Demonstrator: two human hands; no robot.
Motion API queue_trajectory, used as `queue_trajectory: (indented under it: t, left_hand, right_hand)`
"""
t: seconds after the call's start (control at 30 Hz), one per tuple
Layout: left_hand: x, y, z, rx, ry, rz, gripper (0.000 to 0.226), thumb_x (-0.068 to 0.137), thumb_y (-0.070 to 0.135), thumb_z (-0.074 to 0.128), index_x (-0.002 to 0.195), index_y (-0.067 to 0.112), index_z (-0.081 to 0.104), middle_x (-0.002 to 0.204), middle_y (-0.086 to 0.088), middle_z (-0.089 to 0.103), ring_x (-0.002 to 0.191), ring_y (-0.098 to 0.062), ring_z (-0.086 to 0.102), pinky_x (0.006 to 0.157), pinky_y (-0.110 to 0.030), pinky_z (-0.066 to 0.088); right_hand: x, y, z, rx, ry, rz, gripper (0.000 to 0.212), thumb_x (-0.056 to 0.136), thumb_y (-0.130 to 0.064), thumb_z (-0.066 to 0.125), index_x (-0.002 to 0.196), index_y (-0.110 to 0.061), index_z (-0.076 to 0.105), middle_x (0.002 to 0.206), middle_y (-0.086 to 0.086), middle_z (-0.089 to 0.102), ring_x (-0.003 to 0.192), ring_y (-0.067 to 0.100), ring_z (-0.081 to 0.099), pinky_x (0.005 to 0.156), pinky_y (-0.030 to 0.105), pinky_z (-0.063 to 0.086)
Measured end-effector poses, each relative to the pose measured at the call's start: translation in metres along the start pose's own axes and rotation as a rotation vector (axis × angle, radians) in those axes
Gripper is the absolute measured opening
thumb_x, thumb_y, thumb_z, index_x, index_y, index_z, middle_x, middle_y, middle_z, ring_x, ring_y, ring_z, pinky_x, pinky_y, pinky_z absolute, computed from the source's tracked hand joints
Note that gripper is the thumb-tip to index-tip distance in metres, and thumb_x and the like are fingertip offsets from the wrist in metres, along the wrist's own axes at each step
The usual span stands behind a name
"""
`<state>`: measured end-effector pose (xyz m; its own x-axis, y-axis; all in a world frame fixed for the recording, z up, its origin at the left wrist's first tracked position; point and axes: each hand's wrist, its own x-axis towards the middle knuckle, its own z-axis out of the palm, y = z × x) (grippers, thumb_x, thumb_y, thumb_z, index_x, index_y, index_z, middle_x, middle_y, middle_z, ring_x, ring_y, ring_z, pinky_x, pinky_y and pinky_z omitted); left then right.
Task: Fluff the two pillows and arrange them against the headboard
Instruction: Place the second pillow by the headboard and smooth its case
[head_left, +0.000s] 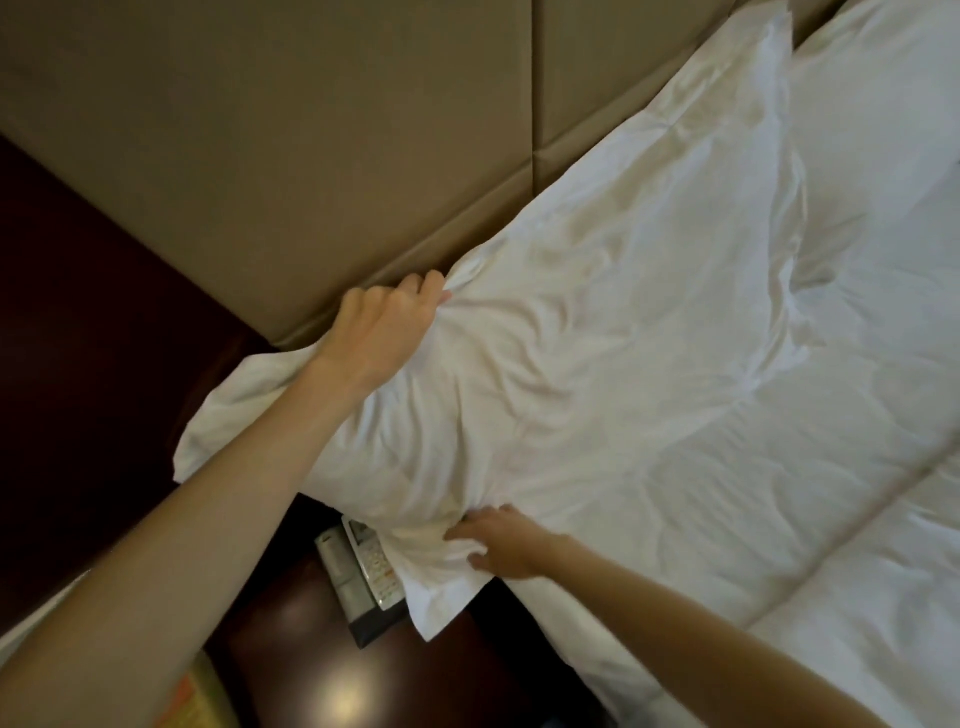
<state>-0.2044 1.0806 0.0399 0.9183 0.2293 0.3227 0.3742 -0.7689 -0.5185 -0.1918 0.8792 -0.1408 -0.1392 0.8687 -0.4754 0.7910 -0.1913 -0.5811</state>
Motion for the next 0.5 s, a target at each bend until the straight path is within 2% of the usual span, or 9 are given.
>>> queue_trajectory:
  t: [0.07,0.17,0.23,0.3,0.37,0.43,0.5]
  left_hand:
    - [-0.002,-0.005,0.000,0.085,0.038,0.063,0.036,0.101,0.035,0.036,0.074,0.020,0.055,0.054,0.004,0.055,0.032,-0.012,0.052,0.033,-0.019,0.028]
    - [0.000,-0.014,0.000,0.115,0.079,0.171,0.036,0.102,0.033,0.035,0.074,0.020,0.056,0.055,0.004,0.055,0.033,-0.011,0.052,0.034,-0.019,0.025]
    - [0.002,-0.017,0.001,0.116,0.079,0.217,0.031,0.100,0.032,0.040,0.076,0.021,0.057,0.055,0.004,0.055,0.034,-0.011,0.054,0.035,-0.019,0.025]
    - [0.003,-0.020,-0.001,0.136,0.072,0.220,0.022,0.095,0.032,0.052,0.076,0.021,0.057,0.054,0.005,0.055,0.033,-0.010,0.054,0.035,-0.018,0.026]
    - [0.006,-0.021,-0.003,0.170,0.084,0.211,0.024,0.095,0.033,0.051,0.075,0.022,0.057,0.052,0.006,0.054,0.033,-0.009,0.053,0.034,-0.018,0.028]
    - [0.008,-0.020,-0.004,0.200,0.113,0.199,0.029,0.097,0.035,0.045,0.073,0.023,0.057,0.051,0.006,0.055,0.033,-0.008,0.054,0.033,-0.018,0.030]
    - [0.009,-0.018,-0.004,0.230,0.141,0.167,0.032,0.096,0.036,0.043,0.070,0.023,0.057,0.050,0.007,0.057,0.034,-0.007,0.056,0.033,-0.018,0.033]
  right_hand:
    - [-0.011,0.024,-0.027,0.128,0.216,0.058,0.039,0.089,-0.013,0.050,0.127,-0.015,0.060,0.137,0.007,0.057,0.126,0.024,0.050,0.104,0.033,0.034]
    - [-0.030,0.063,-0.086,0.255,0.711,0.311,0.025,0.089,-0.010,0.052,0.107,-0.005,0.070,0.117,0.018,0.068,0.110,0.033,0.062,0.091,0.037,0.047]
    - [-0.039,0.080,-0.128,0.345,1.066,0.430,0.025,0.088,-0.008,0.050,0.108,-0.002,0.065,0.113,0.022,0.066,0.105,0.037,0.061,0.089,0.041,0.048]
    - [-0.043,0.085,-0.167,0.455,1.320,0.439,0.036,0.087,-0.008,0.045,0.121,-0.001,0.052,0.123,0.021,0.054,0.111,0.037,0.054,0.096,0.043,0.045]
    - [-0.035,0.070,-0.186,0.427,1.364,0.428,0.049,0.090,-0.013,0.042,0.139,-0.003,0.039,0.144,0.021,0.038,0.131,0.035,0.039,0.109,0.040,0.033]
    - [-0.016,0.036,-0.170,0.224,1.280,0.377,0.053,0.095,-0.016,0.040,0.145,-0.001,0.031,0.154,0.025,0.025,0.143,0.039,0.024,0.116,0.042,0.019]
    - [0.003,-0.011,-0.118,0.099,1.122,0.221,0.058,0.096,-0.023,0.040,0.147,-0.002,0.022,0.156,0.022,0.014,0.145,0.041,0.015,0.117,0.049,0.013]
